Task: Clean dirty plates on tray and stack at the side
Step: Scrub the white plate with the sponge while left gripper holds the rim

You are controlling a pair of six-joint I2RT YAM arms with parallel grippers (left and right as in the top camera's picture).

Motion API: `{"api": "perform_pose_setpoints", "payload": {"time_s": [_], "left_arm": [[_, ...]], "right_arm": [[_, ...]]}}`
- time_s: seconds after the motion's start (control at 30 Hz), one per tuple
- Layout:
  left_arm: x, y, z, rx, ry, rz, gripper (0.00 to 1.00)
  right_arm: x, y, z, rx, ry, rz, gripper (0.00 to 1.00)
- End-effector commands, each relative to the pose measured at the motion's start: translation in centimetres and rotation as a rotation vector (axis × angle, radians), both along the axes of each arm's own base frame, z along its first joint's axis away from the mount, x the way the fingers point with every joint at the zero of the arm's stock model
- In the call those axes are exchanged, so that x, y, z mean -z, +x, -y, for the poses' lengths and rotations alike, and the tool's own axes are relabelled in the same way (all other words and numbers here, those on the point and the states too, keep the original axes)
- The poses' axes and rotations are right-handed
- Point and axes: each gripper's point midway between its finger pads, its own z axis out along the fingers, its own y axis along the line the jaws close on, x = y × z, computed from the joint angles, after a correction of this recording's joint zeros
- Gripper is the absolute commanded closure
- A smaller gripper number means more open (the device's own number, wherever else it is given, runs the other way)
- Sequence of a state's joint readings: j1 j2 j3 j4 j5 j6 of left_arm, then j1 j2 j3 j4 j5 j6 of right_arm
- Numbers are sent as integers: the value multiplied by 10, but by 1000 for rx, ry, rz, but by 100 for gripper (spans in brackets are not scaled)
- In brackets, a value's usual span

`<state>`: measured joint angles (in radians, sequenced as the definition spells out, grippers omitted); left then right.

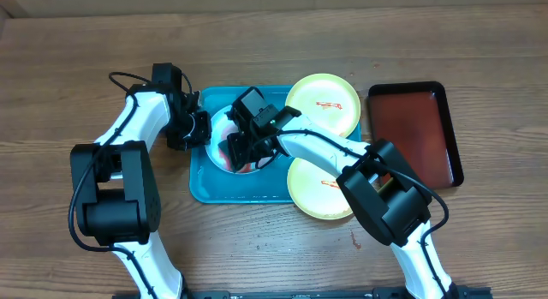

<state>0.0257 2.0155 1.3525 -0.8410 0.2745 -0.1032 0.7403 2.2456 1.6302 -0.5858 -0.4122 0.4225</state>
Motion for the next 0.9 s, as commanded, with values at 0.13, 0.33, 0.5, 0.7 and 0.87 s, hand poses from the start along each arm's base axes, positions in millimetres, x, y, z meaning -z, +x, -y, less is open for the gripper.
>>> {"api": "perform_pose_setpoints", "payload": {"time_s": [0.13,0.33,0.5,0.7,0.87], "left_arm": [[6,-3,10,36,-29,-10,96],[6,-2,10,44,-28,-5,96],[6,-1,10,44,-28,-1,96],[6,0,10,43,-28,5,96],[6,0,10,43,-29,5,96]], "right_arm": [[-5,88,74,142,-333,300,96],[-2,105,99,164,-476,400,96],[15,98,91,137,-484,387,96],[16,61,37,16,-270,263,96],[4,34,-6,-35,-79,167,96]]}}
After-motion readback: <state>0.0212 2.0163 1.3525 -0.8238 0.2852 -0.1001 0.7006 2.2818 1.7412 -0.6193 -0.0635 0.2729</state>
